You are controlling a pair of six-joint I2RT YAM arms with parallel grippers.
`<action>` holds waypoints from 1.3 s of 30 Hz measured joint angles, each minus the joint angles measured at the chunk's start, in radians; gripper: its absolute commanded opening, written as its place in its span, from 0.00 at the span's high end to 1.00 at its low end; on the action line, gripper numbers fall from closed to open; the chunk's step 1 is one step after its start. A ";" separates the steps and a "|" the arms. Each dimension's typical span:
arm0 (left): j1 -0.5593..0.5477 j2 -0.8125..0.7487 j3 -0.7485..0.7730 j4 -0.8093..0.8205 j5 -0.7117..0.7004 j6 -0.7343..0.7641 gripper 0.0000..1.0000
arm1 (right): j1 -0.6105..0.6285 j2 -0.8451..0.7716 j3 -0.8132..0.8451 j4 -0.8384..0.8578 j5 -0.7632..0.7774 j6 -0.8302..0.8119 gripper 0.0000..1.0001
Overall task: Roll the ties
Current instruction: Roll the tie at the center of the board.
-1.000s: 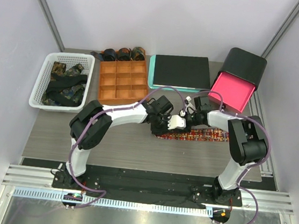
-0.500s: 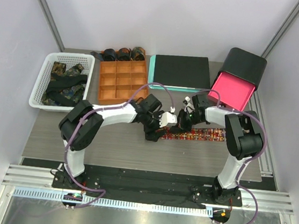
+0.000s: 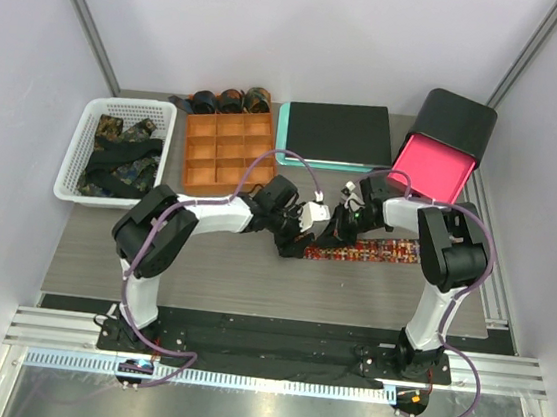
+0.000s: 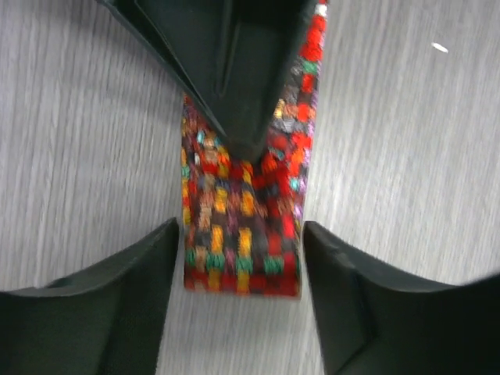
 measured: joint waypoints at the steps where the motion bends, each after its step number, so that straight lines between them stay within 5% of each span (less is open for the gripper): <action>1: 0.000 0.014 0.005 0.013 0.006 -0.009 0.46 | -0.002 0.002 -0.006 0.014 -0.011 0.005 0.99; 5: 0.000 0.047 0.024 0.035 0.020 -0.024 0.69 | -0.004 0.009 -0.033 0.076 -0.051 0.035 0.99; 8: 0.004 0.048 0.030 0.023 0.020 -0.018 0.78 | -0.007 0.019 -0.050 0.121 -0.085 0.065 0.99; 12: -0.001 0.055 0.097 -0.092 -0.007 0.027 0.78 | -0.002 0.033 -0.056 0.172 -0.116 0.101 0.98; 22: -0.066 0.113 0.252 -0.334 -0.159 0.238 0.78 | 0.008 0.000 -0.080 0.222 -0.112 0.162 0.65; 39: -0.077 0.120 0.264 -0.365 -0.170 0.315 0.76 | -0.018 -0.150 -0.105 0.225 -0.140 0.193 0.57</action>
